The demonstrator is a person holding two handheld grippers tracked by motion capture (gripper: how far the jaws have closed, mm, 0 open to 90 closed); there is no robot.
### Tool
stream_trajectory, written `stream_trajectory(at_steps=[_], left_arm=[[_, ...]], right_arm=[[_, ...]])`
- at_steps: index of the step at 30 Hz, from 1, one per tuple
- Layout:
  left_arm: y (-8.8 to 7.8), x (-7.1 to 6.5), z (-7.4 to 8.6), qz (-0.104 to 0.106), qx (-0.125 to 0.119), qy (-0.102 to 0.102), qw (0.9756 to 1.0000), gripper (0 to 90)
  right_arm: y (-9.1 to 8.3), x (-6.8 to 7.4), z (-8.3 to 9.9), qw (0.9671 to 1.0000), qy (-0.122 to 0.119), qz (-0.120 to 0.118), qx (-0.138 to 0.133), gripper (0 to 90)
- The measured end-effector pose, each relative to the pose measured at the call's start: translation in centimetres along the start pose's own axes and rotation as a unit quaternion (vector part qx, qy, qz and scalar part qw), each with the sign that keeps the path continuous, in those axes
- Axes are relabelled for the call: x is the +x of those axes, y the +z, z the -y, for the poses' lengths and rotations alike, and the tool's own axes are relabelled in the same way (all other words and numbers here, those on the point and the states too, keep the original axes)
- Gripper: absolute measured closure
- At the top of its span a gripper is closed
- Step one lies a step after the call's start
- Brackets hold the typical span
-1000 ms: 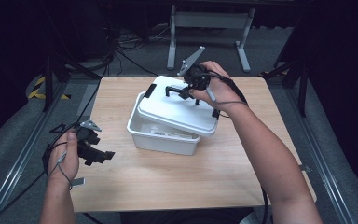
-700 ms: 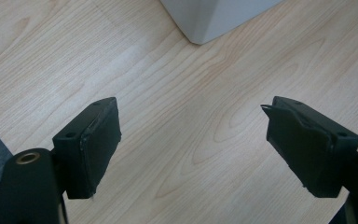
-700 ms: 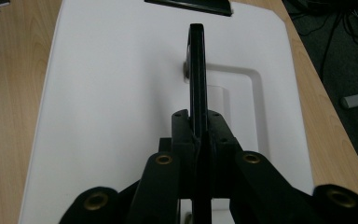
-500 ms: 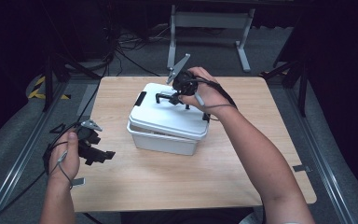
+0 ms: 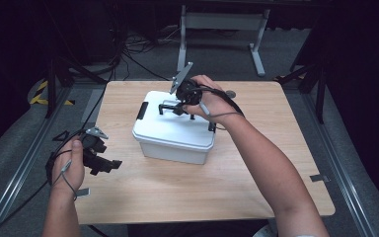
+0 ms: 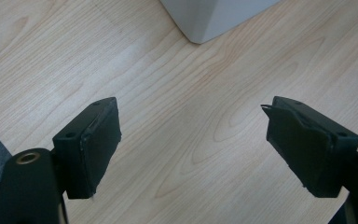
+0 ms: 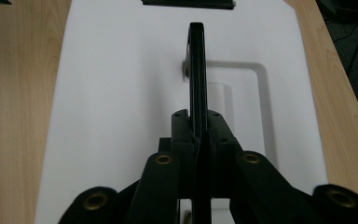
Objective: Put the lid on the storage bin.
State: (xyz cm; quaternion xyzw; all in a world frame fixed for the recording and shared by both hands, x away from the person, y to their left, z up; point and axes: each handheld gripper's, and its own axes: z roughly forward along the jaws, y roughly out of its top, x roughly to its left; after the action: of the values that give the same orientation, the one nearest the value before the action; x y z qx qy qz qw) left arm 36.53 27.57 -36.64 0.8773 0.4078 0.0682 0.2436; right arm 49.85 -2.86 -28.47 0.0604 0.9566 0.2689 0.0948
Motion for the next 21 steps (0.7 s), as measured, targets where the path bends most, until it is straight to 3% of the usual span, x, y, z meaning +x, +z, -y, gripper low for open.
stream_trajectory(at_steps=[9,15,21], left_arm=[[0.0,0.1,0.1,0.002,-0.001,-0.003,1.0,18.1],[0.1,0.1,-0.2,0.0,0.0,0.001,1.0,18.0],[0.2,0.1,-0.1,0.002,0.0,-0.003,1.0,18.1]], right_arm=[[0.8,-0.5,0.3,0.9999,0.01,0.002,0.006,83.5],[1.2,-0.5,1.1,0.9998,0.018,-0.008,0.007,83.7],[1.2,-0.3,1.0,0.9999,0.01,-0.001,0.01,83.7]])
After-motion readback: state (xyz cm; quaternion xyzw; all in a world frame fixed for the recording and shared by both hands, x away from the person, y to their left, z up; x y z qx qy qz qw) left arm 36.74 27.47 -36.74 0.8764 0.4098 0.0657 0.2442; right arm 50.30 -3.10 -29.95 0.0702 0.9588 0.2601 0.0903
